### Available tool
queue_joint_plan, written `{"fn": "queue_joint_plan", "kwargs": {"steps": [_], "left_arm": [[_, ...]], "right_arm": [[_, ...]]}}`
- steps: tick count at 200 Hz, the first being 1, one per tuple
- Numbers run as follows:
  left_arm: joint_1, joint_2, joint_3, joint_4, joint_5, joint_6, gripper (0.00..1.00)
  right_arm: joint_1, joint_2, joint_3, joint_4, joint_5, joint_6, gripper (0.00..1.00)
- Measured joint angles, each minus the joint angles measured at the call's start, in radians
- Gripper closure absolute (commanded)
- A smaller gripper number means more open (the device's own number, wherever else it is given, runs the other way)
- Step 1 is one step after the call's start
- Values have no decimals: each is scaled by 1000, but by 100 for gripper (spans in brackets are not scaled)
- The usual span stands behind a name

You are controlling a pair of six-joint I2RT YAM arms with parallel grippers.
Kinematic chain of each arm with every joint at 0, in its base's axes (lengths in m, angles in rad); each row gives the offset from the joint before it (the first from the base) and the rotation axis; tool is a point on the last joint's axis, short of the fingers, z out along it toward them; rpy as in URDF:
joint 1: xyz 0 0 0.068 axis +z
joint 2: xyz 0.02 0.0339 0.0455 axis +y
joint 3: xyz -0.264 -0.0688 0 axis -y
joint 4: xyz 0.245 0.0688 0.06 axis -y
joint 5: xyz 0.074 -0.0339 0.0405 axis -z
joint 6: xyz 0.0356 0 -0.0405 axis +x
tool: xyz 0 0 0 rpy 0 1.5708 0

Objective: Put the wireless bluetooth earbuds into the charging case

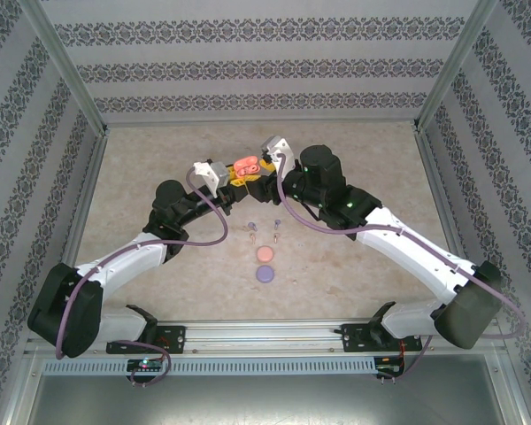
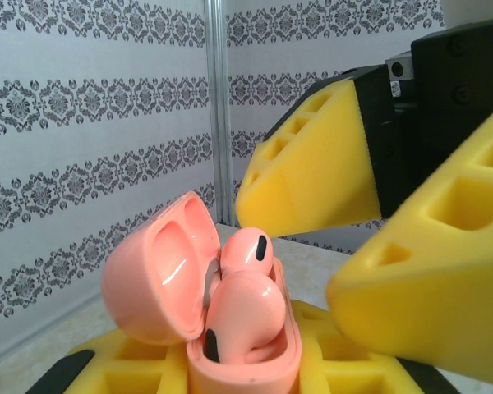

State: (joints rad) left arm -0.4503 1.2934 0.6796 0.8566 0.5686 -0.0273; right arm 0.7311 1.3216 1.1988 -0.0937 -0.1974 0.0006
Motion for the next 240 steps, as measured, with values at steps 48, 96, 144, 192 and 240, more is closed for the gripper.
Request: {"fn": "queue_joint_plan", "kwargs": {"steps": [48, 96, 144, 192, 240], "left_arm": [[0, 4, 0, 3, -1, 0, 100], [0, 4, 24, 47, -23, 0, 100], [0, 4, 24, 56, -23, 0, 100], [0, 4, 24, 56, -17, 8, 100], [0, 22, 25, 37, 33, 50, 100]], "right_arm": [[0, -32, -23, -19, -3, 0, 32], [0, -122, -85, -119, -23, 16, 28], [-69, -234, -103, -127, -38, 100, 30], [-142, -166, 21, -199, -15, 217, 66], [-161, 51, 361, -337, -20, 310, 100]]}}
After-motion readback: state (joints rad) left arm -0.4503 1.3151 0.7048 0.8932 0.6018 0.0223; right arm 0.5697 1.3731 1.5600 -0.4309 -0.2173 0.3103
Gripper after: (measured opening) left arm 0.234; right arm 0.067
